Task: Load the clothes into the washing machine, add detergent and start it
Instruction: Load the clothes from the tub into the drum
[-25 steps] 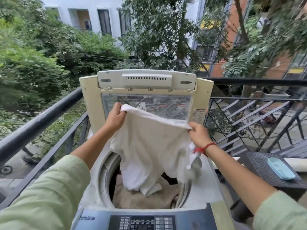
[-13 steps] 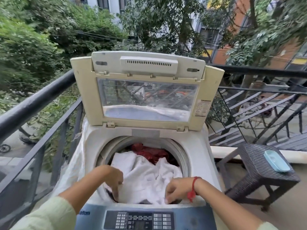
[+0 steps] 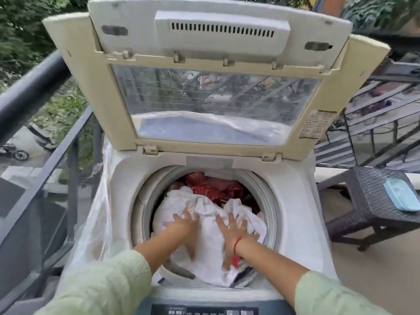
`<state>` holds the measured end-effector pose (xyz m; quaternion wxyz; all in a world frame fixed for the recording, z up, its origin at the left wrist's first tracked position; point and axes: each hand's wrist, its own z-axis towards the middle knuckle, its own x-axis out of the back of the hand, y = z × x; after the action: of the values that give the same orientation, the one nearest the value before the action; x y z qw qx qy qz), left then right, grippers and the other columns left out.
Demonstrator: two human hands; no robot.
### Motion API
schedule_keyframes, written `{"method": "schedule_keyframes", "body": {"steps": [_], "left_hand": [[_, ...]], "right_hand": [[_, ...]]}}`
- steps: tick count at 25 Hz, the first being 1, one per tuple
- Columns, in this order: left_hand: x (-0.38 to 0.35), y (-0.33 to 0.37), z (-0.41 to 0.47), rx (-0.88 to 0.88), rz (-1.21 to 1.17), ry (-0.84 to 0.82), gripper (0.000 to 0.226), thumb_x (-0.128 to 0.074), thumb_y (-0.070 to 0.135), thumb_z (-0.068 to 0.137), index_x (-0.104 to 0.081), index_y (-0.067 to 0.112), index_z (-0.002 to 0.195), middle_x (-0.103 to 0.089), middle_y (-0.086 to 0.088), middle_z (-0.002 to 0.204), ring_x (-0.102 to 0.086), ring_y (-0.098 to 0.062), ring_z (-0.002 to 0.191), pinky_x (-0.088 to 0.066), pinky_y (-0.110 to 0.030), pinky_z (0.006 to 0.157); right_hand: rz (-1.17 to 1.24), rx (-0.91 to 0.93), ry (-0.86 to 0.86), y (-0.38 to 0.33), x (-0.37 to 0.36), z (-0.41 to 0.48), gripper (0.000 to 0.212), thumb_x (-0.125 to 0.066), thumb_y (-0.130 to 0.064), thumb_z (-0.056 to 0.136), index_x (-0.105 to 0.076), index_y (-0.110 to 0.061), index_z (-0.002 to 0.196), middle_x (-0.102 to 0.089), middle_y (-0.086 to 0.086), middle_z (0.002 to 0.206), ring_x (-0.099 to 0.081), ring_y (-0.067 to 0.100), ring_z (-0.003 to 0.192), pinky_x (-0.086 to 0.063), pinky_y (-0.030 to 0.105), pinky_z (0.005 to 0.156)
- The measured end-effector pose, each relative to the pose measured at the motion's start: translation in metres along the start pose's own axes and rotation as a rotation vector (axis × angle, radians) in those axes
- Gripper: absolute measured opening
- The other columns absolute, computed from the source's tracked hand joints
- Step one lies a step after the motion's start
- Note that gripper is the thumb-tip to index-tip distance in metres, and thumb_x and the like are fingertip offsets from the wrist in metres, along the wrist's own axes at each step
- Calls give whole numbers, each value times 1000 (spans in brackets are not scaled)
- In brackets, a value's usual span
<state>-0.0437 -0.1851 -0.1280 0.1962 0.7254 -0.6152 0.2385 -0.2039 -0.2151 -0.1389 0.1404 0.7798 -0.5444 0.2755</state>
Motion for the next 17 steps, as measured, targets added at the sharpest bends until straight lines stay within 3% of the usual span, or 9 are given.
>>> {"method": "schedule_keyframes", "body": {"steps": [2,4,7,11,14,17], "left_hand": [[-28,8,16,46,22,16,148,-86,45,57,33,21,141,36,-11,150,12,-51,140,-15,-77,100],[-45,7,29,70,2,87,145,-84,45,61,38,26,137,42,-9,146,20,-50,138,-15,-78,100],[-59,3,50,76,-23,148,142,-82,43,64,37,25,138,47,-10,140,23,-50,136,-14,-77,101],[-75,-1,79,88,-6,101,146,-81,47,63,48,19,124,46,-16,142,31,-54,130,-9,-77,102],[-84,-10,103,68,34,15,155,-81,60,53,51,13,120,51,-19,137,37,-58,124,-5,-79,99],[-70,-12,123,39,33,-75,157,-82,62,49,44,11,128,48,-20,140,38,-58,123,-2,-81,96]], "right_hand": [[47,-12,21,3,-6,15,118,-75,-32,73,22,-48,139,33,-1,152,20,42,140,-4,76,100],[158,-11,56,1,-12,29,96,-63,-28,85,12,-49,141,26,1,155,18,42,141,-3,77,101],[171,-110,34,-7,-22,50,89,-56,-32,91,16,-53,139,27,-7,154,18,40,141,-3,77,100],[94,-143,67,-15,-44,77,110,-65,-17,85,26,-48,137,34,-4,151,17,42,141,-8,79,97],[20,-97,83,-11,-59,93,123,-75,-27,75,29,-43,137,37,1,149,17,45,140,-14,79,95],[27,-37,77,-3,-52,113,129,-77,-39,70,34,-39,135,39,2,148,23,46,137,-14,80,95]]}}
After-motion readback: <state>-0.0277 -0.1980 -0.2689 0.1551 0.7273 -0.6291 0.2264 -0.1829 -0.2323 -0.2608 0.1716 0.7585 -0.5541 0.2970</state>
